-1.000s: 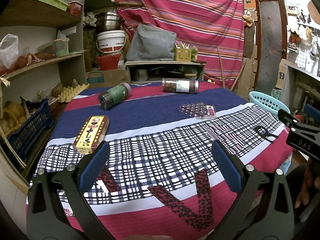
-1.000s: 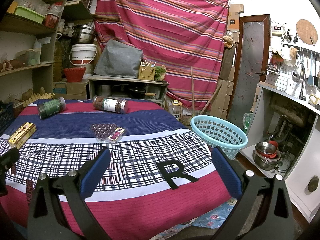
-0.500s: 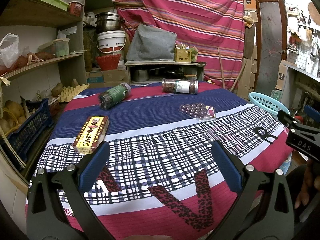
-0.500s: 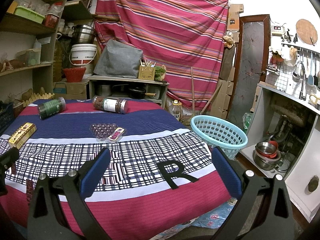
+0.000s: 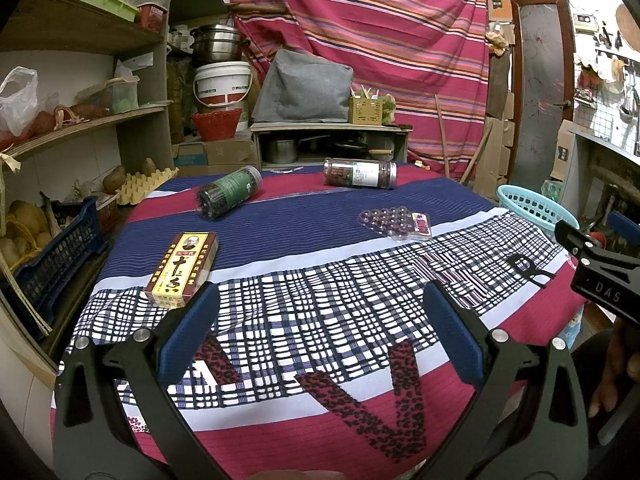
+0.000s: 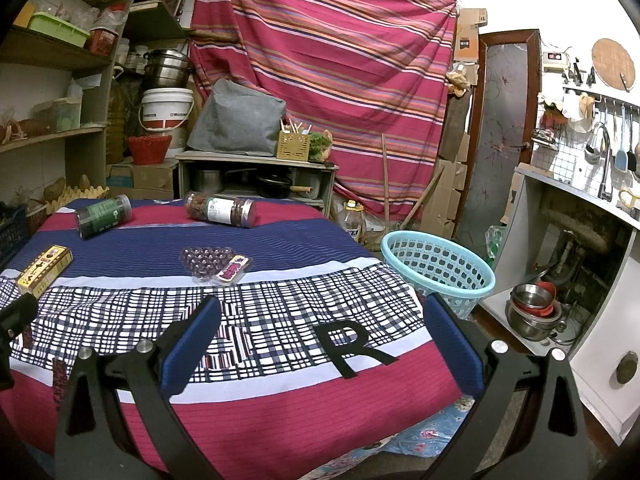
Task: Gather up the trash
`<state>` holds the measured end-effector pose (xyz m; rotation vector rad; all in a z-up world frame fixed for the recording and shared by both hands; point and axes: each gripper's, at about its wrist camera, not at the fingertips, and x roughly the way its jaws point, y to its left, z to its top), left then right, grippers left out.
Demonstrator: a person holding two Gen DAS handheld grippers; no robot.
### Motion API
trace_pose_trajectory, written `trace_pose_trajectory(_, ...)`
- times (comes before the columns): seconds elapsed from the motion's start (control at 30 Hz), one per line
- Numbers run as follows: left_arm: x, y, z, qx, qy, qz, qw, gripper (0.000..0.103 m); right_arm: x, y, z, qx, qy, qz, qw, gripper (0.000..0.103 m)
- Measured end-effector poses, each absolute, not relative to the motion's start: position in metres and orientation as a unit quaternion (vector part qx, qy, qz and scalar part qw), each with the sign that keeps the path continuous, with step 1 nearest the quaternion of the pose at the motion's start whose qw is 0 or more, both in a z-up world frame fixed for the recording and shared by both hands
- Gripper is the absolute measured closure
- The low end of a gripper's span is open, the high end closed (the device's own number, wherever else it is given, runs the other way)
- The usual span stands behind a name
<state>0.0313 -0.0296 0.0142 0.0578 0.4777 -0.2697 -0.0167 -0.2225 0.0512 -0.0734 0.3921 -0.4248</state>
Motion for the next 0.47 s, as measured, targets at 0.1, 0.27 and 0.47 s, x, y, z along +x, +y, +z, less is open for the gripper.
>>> trace_pose_trajectory(0.1, 0.0315, -0.0305, 0.0137, 0.028, 0.236, -0.132, 0.962, 0.005, -0.0164, -0.2223, 0.0511, -0.036, 0.193, -0.209, 0.958, 0.005)
trace_pose_trajectory(0.27, 0.0316, -0.0300, 0.0138, 0.027, 0.235, -0.132, 0.963, 0.005, -0.0163, -0.2222, 0.0510, -0.037, 0.193, -0.210, 0.958, 0.005)
trace_pose_trajectory(0.47, 0.0328, -0.0283, 0.0172, 0.013, 0.237, -0.132, 0.963, 0.005, -0.0166, -0.2222, 0.0512, -0.037, 0.193, -0.210, 0.958, 0.005)
